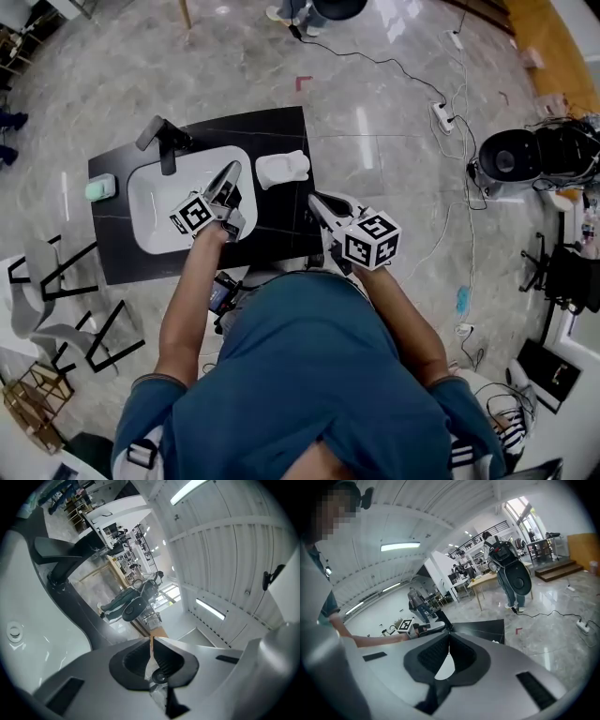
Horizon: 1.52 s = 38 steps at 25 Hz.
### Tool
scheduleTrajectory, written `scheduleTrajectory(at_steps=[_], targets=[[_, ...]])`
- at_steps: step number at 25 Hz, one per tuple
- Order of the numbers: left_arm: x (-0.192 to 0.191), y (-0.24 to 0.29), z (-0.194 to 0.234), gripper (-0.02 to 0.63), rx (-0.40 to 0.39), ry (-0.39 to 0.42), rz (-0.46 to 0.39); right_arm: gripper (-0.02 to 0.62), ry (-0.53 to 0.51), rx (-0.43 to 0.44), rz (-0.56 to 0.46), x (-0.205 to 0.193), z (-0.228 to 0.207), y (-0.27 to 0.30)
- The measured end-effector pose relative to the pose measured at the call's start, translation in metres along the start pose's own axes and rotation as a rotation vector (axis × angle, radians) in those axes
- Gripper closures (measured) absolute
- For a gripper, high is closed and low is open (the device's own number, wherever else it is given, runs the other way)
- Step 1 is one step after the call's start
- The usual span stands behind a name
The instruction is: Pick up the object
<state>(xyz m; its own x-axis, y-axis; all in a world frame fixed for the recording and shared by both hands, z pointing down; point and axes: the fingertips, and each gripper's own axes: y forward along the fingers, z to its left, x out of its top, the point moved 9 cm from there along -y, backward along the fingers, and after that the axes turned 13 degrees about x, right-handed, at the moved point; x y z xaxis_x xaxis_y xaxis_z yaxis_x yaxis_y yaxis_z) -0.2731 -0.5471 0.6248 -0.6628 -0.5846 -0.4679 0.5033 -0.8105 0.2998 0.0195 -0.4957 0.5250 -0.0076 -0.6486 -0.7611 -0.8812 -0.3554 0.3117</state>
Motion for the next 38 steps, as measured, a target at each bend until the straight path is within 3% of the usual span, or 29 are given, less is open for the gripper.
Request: scheduleTrajectory(at_steps=[8, 14, 17, 21, 24, 29, 35, 38], targets=[[0.018, 0.017, 0.009, 0.601, -0.041, 0.047, 0.051, 0.581, 0.079, -0.031, 0.03, -0.005, -0.014, 0.032], [0.022, 0.036, 0.011, 0.595, -0.062, 0.167, 0.127, 0.581, 0.251, 0.006, -0.017, -0.023, -0.035, 0.055], [0.022, 0.056, 0.0, 0.555, -0.083, 0.275, 0.196, 0.58, 0.399, 0.03, -0.082, -0.036, -0.056, 0.061], [0.022, 0.087, -0.02, 0.467, -0.105, 0.485, 0.306, 0.579, 0.624, 0.086, -0.147, -0.057, -0.08, 0.077], [0.017, 0.113, -0.033, 0.4, -0.115, 0.652, 0.398, 0.487, 0.758, 0.091, -0.166, -0.073, -0.096, 0.086], [0.007, 0.15, -0.038, 0.339, -0.101, 0.901, 0.561, 0.483, 0.949, 0.069, -0.229, -0.097, -0.116, 0.097], [-0.019, 0.179, -0.019, 0.331, -0.112, 1.064, 0.844, 0.483, 1.069, 0.06, -0.301, -0.112, -0.134, 0.117], [-0.028, 0.189, -0.012, 0.331, -0.125, 1.065, 0.93, 0.483, 1.094, 0.043, -0.332, -0.112, -0.141, 0.123]])
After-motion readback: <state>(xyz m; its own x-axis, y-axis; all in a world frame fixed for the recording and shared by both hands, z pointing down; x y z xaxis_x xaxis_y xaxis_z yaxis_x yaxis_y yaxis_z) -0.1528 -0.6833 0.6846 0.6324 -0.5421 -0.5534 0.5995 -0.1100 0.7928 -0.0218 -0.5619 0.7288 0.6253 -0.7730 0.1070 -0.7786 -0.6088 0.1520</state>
